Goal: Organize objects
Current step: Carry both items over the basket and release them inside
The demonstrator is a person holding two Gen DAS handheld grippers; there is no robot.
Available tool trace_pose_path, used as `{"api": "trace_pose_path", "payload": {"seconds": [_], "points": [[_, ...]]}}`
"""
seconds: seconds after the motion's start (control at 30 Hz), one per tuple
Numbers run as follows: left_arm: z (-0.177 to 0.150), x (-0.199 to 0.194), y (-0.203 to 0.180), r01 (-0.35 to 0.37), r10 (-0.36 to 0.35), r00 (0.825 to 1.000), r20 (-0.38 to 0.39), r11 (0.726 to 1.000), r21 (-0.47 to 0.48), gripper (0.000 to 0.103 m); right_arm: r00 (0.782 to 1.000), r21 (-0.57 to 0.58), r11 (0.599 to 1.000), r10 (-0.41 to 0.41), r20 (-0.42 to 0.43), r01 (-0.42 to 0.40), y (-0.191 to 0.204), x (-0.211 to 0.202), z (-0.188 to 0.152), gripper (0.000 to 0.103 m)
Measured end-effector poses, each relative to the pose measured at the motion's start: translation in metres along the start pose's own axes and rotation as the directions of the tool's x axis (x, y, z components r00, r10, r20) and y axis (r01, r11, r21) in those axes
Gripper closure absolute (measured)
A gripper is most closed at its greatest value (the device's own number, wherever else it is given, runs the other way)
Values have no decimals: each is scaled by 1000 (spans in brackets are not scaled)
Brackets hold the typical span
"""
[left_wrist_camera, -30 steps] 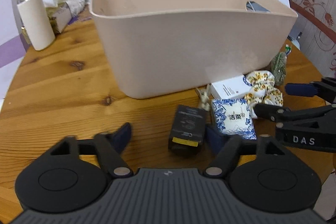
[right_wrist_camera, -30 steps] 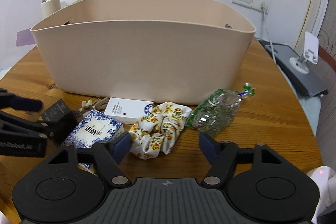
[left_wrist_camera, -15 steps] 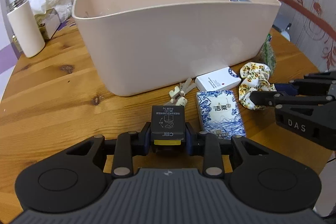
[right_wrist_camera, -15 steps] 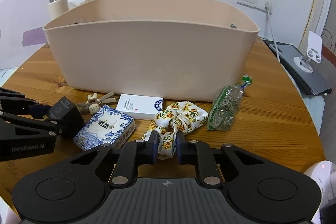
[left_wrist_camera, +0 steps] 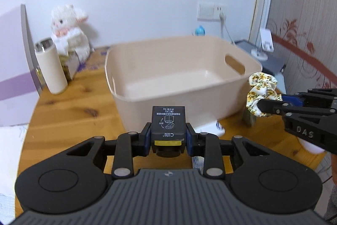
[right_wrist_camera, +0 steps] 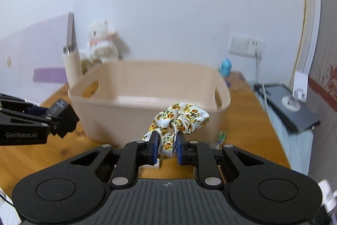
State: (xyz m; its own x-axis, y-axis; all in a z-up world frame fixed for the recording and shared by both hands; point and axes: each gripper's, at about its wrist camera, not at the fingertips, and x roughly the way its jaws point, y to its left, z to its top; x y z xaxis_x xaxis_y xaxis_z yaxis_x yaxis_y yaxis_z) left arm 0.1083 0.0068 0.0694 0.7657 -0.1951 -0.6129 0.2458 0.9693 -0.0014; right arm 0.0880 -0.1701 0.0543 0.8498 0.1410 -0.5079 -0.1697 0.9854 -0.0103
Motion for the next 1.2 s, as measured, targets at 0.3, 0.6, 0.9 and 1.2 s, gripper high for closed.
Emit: {"api": "trace_pose_path", "payload": {"seconds": [0.3,0.6,0.9,1.2], "points": [[44,-7,-12,-60,55,992,113,997,41,69,993,-23,1000,-4,119,7,-7,-5,46,87],[80,47,-10,-101,101,993,61,995,-1,69,998,34,999,14,59,-16,-14,49,64,87],[74,120,-5,-190,190,980,-52,982,11,69,999,6,999,-31,-39,32,-10,99,48,87],[66,146,0,-196,194,973,-124,981,-4,69,994,-24,999,-32,-108,29,-11,123,36,65]]}}
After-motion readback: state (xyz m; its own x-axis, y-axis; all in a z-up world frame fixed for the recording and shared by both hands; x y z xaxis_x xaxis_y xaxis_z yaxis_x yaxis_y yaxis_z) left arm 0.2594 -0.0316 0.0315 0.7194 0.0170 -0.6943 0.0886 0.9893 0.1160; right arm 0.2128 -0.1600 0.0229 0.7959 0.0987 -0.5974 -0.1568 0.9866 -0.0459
